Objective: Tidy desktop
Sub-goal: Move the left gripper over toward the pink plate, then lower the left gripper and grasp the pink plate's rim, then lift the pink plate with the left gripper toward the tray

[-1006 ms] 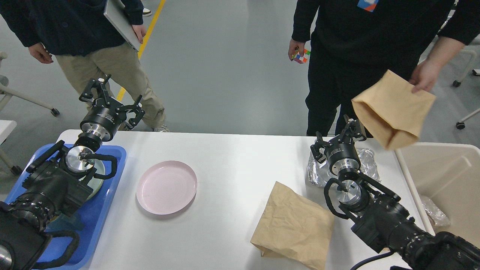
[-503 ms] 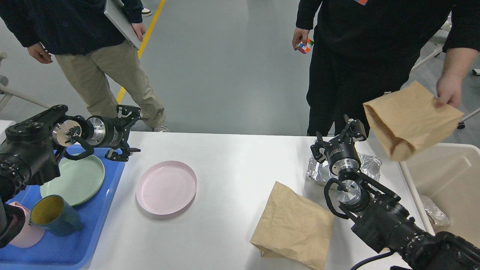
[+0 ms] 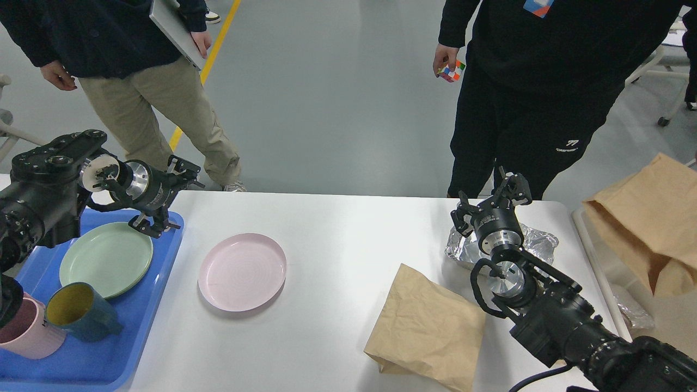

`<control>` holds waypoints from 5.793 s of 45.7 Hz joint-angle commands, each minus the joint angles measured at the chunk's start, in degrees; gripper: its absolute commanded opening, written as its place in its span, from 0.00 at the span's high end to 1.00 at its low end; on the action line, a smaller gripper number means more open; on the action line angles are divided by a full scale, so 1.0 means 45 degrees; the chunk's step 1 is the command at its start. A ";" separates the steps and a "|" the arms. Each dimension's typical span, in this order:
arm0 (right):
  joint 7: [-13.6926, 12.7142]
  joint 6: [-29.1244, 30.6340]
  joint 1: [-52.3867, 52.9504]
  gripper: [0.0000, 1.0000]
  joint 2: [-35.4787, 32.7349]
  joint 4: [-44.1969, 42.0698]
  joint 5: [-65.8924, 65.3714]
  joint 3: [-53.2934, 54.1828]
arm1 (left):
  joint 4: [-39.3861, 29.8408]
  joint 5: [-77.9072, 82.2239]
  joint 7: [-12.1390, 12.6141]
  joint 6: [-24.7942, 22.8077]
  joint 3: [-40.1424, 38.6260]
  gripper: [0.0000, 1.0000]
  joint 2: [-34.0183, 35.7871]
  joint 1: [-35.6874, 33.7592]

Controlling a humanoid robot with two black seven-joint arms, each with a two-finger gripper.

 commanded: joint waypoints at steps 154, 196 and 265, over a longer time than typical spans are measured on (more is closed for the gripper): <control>0.0000 0.0000 0.0000 0.00 0.0000 -0.0001 0.0000 0.0000 | -0.2285 0.0156 -0.5806 -0.0385 1.3132 0.25 -0.2931 0.0398; 0.0000 0.0000 0.0000 0.00 0.0000 -0.0001 0.0000 0.0000 | -0.2285 0.0137 -0.2759 -0.1498 1.1784 1.00 -0.2853 0.0496; 0.0000 0.0000 0.0000 0.00 0.0000 -0.0001 0.0000 0.0000 | -0.2304 0.0000 -0.2662 -0.5088 0.9577 1.00 0.0799 -0.5735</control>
